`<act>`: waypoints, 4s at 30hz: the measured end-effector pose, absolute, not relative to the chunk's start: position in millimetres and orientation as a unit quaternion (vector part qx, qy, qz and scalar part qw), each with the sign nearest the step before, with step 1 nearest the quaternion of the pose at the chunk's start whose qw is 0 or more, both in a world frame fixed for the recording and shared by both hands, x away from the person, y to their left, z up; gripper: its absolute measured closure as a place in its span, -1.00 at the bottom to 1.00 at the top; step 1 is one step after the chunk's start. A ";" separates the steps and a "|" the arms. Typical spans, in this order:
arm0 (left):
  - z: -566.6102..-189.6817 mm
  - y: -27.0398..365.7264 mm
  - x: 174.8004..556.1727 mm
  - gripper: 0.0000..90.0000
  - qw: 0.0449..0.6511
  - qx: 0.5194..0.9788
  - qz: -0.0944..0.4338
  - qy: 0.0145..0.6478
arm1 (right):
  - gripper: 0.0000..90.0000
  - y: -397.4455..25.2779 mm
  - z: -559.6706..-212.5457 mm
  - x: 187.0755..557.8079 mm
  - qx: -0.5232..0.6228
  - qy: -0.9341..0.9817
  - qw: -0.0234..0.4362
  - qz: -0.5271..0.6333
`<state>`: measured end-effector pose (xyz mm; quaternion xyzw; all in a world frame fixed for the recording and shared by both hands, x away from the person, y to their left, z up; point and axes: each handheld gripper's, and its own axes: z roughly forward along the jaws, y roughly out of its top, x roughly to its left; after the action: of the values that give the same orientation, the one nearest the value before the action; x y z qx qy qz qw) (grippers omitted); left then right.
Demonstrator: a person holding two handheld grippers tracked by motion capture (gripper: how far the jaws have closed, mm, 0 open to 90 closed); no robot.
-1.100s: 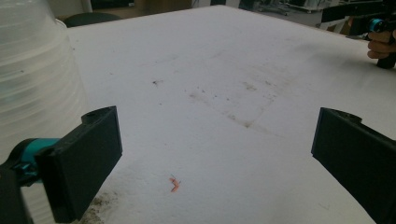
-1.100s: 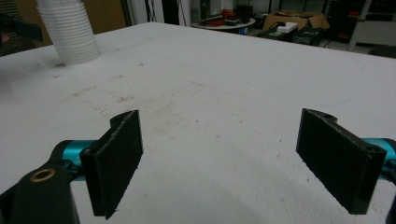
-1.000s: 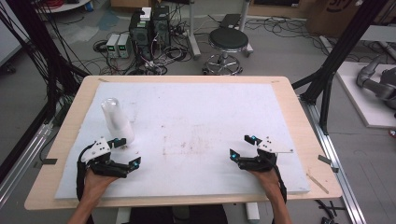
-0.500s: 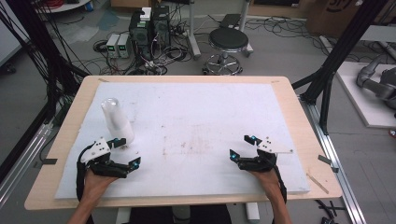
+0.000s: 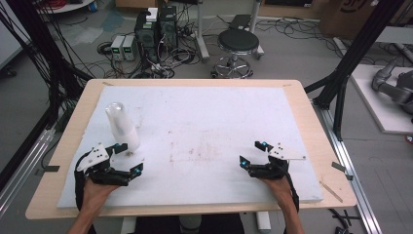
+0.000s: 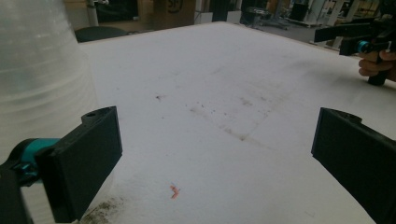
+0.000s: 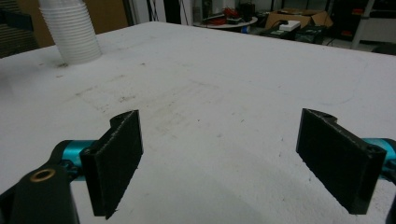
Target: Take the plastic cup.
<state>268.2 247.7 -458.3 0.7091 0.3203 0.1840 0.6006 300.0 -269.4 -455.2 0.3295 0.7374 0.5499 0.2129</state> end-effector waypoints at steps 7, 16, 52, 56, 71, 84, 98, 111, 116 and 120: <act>-432.5 252.9 258.7 -0.96 0.605 0.701 0.204 0.317 | -0.67 -269.1 -455.2 300.2 0.330 0.738 0.210 0.549; -383.0 268.4 255.7 -0.96 0.604 0.688 0.241 0.321 | -0.67 -269.0 -455.2 300.4 0.330 0.739 0.211 0.548; -324.0 273.9 363.6 -0.96 0.468 0.759 0.204 0.405 | -0.67 -269.4 -455.2 300.4 0.332 0.737 0.213 0.548; -325.7 273.0 365.5 -0.96 0.456 0.767 0.200 0.405 | -0.67 -269.2 -455.2 300.1 0.333 0.737 0.212 0.548; -338.0 267.2 372.0 -0.81 0.398 0.795 0.181 0.419 | -0.67 -269.2 -455.2 300.1 0.332 0.736 0.214 0.550; -341.6 268.1 375.5 -0.76 0.381 0.801 0.173 0.428 | -0.67 -268.9 -455.2 299.6 0.330 0.737 0.217 0.549; -344.1 266.4 376.8 -0.47 0.374 0.809 0.163 0.423 | -0.67 -268.4 -455.2 299.4 0.333 0.736 0.219 0.547; -342.7 268.7 374.7 -0.23 0.381 0.810 0.158 0.416 | -0.67 -268.4 -455.3 299.8 0.333 0.736 0.221 0.546; -342.4 268.9 374.3 -0.22 0.382 0.809 0.157 0.419 | -0.67 -268.4 -455.3 299.8 0.333 0.736 0.220 0.546; -342.1 268.6 374.2 -0.21 0.384 0.807 0.158 0.419 | -0.67 -268.3 -455.2 299.6 0.335 0.736 0.219 0.547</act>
<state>374.2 268.6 -342.1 0.8075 0.4192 0.1577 0.3840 299.6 -268.3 -455.2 0.3347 0.7359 0.5465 0.2187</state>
